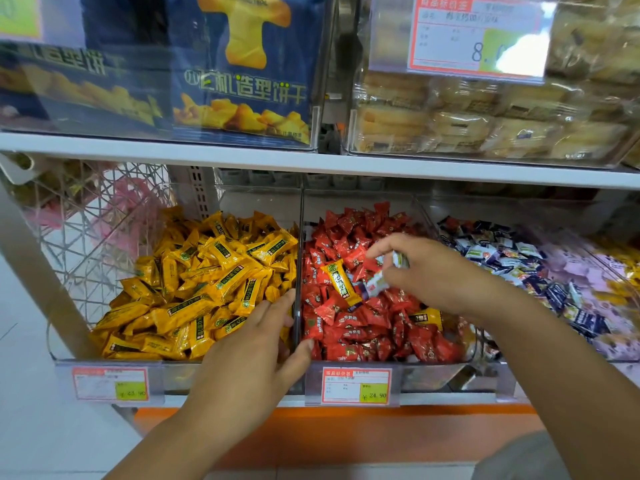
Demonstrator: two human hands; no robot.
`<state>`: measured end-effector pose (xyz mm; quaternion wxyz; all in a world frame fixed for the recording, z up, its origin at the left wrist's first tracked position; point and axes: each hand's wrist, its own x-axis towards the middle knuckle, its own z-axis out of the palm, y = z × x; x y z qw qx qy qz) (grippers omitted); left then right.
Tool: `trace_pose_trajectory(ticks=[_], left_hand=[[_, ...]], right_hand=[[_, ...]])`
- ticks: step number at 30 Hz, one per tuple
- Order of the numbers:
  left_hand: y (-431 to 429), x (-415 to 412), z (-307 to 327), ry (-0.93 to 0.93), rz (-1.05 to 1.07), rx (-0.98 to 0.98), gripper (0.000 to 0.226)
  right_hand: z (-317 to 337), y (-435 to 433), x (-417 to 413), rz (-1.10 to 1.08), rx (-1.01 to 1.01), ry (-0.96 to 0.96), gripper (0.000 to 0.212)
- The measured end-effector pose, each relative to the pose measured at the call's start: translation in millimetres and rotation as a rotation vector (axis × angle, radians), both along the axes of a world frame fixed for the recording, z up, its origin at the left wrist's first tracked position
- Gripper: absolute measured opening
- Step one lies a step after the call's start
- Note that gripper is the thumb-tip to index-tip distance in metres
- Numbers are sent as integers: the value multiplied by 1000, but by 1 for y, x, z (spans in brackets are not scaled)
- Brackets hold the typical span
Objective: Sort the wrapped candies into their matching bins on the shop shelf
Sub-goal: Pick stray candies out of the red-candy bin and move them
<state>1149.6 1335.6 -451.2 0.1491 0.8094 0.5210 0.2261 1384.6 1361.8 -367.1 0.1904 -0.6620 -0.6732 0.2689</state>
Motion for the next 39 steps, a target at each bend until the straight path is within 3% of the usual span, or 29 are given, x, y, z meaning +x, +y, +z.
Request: trace_pose_trajectory(ticks=[8, 12, 15, 18, 22, 26, 28, 33, 39], left_hand=[[0, 0, -1, 36, 13, 0, 68], [0, -1, -1, 39, 18, 1, 68], [0, -1, -1, 45, 19, 0, 68], [1, 0, 0, 52, 25, -2, 66], [1, 0, -2, 58, 18, 2, 68], [1, 0, -3, 43, 12, -11, 69], [0, -1, -3, 36, 9, -8, 69], [0, -1, -2, 31, 15, -15, 68], [1, 0, -4, -5, 15, -9, 67]], right_hand=[[-18, 30, -19, -179, 201, 266, 33], [-32, 42, -20, -221, 142, 287, 31], [-39, 42, -16, -123, 73, 96, 30], [-48, 44, -13, -51, 121, -59, 9], [-56, 47, -15, 21, 125, -257, 32], [-61, 45, -20, 13, 152, -333, 23], [-63, 44, -18, 0, 198, -287, 17], [-49, 35, -2, -57, 172, 33, 12], [-27, 33, 16, -370, 256, 450, 12]])
